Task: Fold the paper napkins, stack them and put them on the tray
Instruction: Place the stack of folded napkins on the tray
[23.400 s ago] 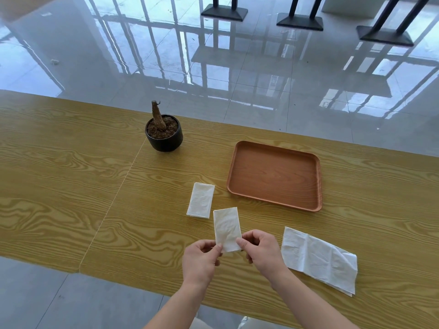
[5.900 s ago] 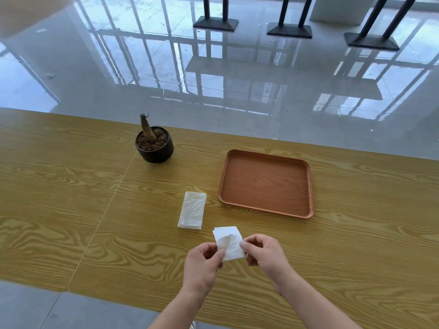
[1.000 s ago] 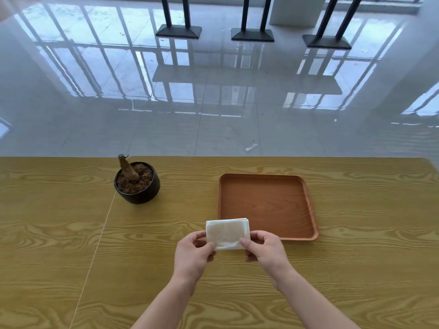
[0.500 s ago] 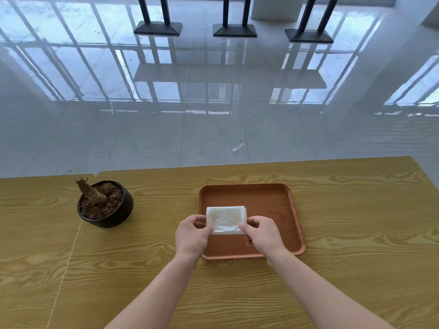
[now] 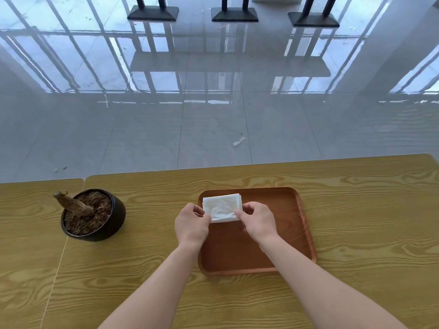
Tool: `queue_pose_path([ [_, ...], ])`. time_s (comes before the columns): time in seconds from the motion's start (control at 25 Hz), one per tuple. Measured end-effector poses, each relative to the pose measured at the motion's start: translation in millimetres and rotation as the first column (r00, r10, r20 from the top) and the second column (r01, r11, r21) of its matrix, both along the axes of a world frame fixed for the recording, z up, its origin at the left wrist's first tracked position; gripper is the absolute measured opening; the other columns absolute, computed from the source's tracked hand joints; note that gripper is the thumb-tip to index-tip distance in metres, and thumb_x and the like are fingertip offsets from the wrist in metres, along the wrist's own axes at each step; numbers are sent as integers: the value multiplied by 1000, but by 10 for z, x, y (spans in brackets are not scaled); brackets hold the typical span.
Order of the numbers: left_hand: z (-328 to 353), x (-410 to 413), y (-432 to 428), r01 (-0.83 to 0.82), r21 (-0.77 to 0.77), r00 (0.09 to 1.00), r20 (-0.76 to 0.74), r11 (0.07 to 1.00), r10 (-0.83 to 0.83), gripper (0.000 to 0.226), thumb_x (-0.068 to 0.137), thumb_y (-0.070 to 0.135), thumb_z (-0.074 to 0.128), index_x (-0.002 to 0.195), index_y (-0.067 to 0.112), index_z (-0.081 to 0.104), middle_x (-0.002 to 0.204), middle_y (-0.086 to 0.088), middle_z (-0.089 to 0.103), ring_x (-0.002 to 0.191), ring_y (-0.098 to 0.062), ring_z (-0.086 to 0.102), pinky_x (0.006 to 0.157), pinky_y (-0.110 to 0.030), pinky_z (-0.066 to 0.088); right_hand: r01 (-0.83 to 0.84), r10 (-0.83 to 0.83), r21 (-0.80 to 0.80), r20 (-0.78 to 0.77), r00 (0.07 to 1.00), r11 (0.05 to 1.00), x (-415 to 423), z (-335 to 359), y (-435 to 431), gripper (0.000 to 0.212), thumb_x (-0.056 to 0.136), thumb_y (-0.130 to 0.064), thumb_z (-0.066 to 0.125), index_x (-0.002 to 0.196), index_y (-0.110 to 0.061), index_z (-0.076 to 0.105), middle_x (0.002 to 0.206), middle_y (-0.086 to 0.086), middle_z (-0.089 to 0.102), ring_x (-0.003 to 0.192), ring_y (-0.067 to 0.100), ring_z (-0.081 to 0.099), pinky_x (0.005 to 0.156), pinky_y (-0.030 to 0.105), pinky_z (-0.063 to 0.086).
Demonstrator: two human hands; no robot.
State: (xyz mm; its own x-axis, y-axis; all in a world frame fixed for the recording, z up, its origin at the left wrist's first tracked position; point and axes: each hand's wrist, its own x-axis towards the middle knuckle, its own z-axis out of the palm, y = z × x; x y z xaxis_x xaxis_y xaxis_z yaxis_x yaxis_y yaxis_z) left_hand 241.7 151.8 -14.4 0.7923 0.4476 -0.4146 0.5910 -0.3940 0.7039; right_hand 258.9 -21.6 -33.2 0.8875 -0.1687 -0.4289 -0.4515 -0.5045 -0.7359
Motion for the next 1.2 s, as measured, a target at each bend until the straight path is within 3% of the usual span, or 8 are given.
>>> queue_pose_path([
  [0.32,-107,166,-39,124,149,991,29,981,-129,3,85,21,68,86,19,66,76,8,64,75,-15,63,66,-28,45,36,-37,-39,-20,999,999,93,-101,30,19,87,-37,72,99,-21,71,90,-7,72,82,18,70,77,47,61],
  [0.48,-146,124,-47,178,196,978,71,964,-195,9,86,23,69,94,19,68,87,4,63,78,-15,60,67,-27,43,48,-49,-39,-23,999,998,115,-111,32,23,88,-38,71,103,-21,71,94,-6,72,85,19,70,79,46,61],
  [0.6,-165,30,-24,248,275,948,130,929,-292,19,84,22,73,102,18,68,96,4,53,73,-13,56,64,-25,41,58,-58,-2,-20,998,998,77,-83,9,28,87,-41,72,108,-22,70,97,-6,71,79,16,71,71,41,63],
  [0.72,-169,-49,36,382,445,875,108,810,-472,28,81,19,77,107,17,68,101,2,53,86,-16,56,60,-27,44,-79,98,-177,105,990,981,-32,-48,-51,36,83,-41,76,112,-24,63,92,-10,65,81,10,64,72,34,58],
  [0.84,-150,-57,84,483,586,785,39,651,-618,27,78,17,79,102,16,68,102,-2,56,88,-20,56,60,-32,50,-228,335,-378,245,910,897,-155,-55,-94,36,81,-31,80,107,-25,56,93,-10,57,73,8,57,65,25,50],
  [1.0,-108,-3,57,517,698,703,-15,496,-711,11,77,8,75,84,12,68,89,-5,60,73,-24,56,52,-35,48,-333,501,-512,232,834,792,-136,-58,-86,29,84,-21,77,104,-19,57,95,-4,57,82,16,58,61,30,52],
  [1.2,-103,80,9,529,746,650,-49,405,-758,17,73,1,74,71,11,61,78,-6,58,61,-24,52,46,-33,37,-350,527,-549,202,825,759,-53,-59,-58,17,87,-17,70,98,-18,57,92,-2,58,81,20,58,59,33,53],
])
